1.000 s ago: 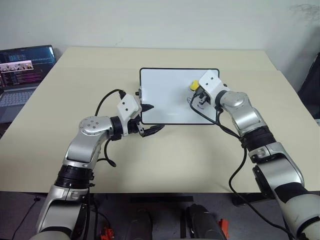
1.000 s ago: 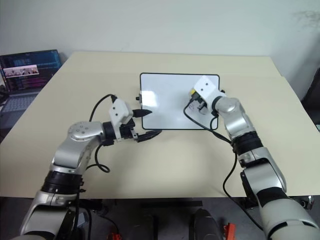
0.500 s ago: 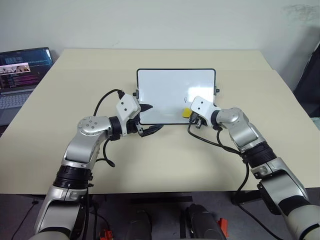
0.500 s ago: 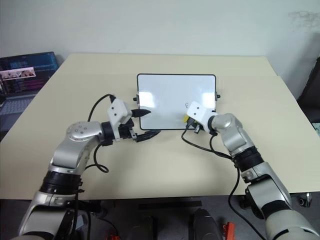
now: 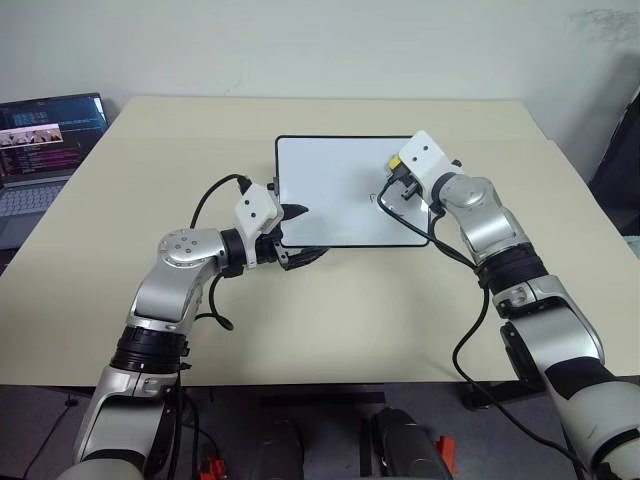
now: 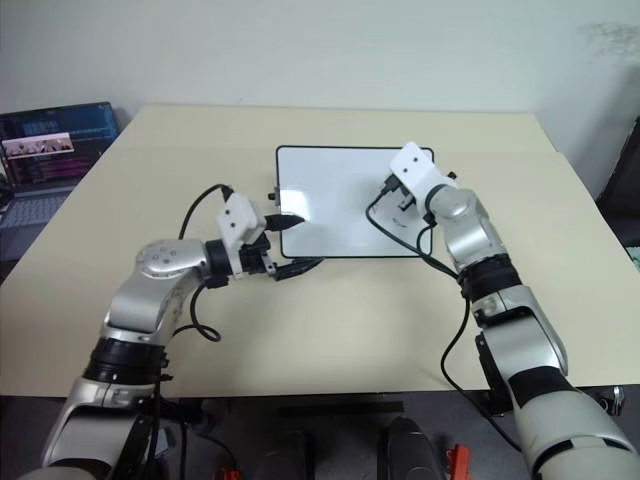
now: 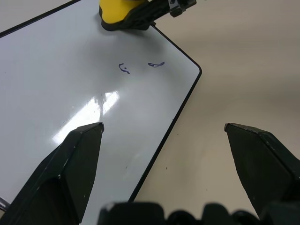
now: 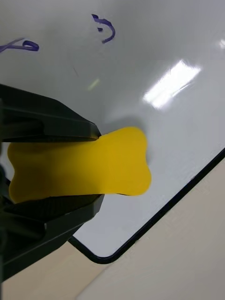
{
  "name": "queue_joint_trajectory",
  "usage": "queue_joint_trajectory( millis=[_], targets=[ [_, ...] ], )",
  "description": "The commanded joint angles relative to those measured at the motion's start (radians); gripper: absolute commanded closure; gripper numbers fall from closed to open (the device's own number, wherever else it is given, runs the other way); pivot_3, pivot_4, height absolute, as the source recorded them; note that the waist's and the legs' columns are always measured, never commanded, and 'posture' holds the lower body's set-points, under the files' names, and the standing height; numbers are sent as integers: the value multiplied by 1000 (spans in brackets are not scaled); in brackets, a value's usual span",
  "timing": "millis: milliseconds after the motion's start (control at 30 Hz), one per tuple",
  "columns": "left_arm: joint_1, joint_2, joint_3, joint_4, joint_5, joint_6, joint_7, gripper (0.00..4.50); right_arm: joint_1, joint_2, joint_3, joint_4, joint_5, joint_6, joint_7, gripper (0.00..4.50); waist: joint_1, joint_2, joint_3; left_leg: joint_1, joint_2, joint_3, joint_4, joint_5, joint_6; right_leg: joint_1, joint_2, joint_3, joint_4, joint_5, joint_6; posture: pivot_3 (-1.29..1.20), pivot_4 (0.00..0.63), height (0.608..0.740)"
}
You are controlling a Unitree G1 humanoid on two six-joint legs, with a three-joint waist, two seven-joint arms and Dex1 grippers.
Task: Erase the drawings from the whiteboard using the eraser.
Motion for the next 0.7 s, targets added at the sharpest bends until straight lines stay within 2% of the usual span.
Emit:
queue_joint_trajectory(
  millis=[33, 333, 500, 700],
  targets=[
    [-14, 4, 22, -21, -8, -18, 3, 0, 54, -5, 52, -29, -24, 11, 96, 3374, -2, 0, 0, 0, 0, 0, 0, 0, 0, 0, 0, 0, 0, 0, 0, 0, 150, 740],
    [-13, 7, 23, -24, -8, -14, 3, 0, 229, -36, 156, -315, 0, 85, 382, 3375, -4, 0, 0, 1, 0, 0, 0, 0, 0, 0, 0, 0, 1, 0, 0, 0, 150, 740],
    [-14, 4, 22, -29, -12, -10, 3, 0, 211, -38, 131, -288, -26, 95, 326, 3375, -2, 0, 0, 0, 0, 0, 0, 0, 0, 0, 0, 0, 0, 0, 0, 0, 150, 740],
    [-20, 0, 20, -31, -12, -9, 4, 0, 85, 3, 43, -134, -24, 43, 108, 3376, 0, 0, 0, 0, 0, 0, 1, 0, 0, 0, 0, 0, 1, 0, 1, 0, 150, 740]
  ],
)
